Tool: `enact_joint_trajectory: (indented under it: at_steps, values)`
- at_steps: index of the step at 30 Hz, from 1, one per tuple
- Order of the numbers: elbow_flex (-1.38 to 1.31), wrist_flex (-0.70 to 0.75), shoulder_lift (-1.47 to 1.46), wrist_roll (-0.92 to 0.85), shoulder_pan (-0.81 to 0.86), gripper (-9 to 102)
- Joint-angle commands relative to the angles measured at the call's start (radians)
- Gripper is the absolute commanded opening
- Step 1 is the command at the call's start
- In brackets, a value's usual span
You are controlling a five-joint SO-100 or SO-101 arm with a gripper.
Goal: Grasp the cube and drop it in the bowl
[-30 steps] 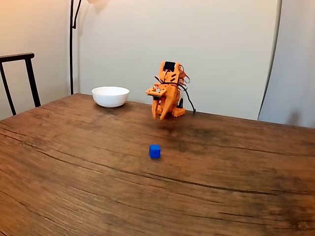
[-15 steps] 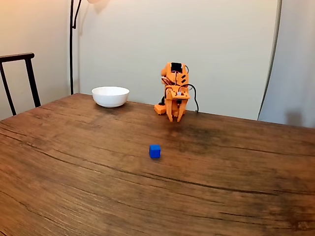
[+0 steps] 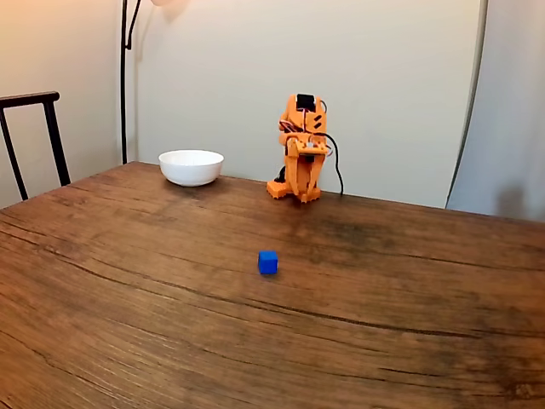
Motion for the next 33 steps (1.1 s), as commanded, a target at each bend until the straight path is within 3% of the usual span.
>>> enact_joint_trajectory:
  at_steps: [1, 6, 17, 33]
  values:
    - [-0.077, 0.031, -0.005, 0.003, 0.046, 8]
    - [-0.123, 0.032, -0.005, 0.006, 0.121, -1]
    - [-0.314, 0.021, -0.061, 0.012, 0.267, 0]
    - [-1.072, -0.041, -1.111, 0.259, 0.319, 0]
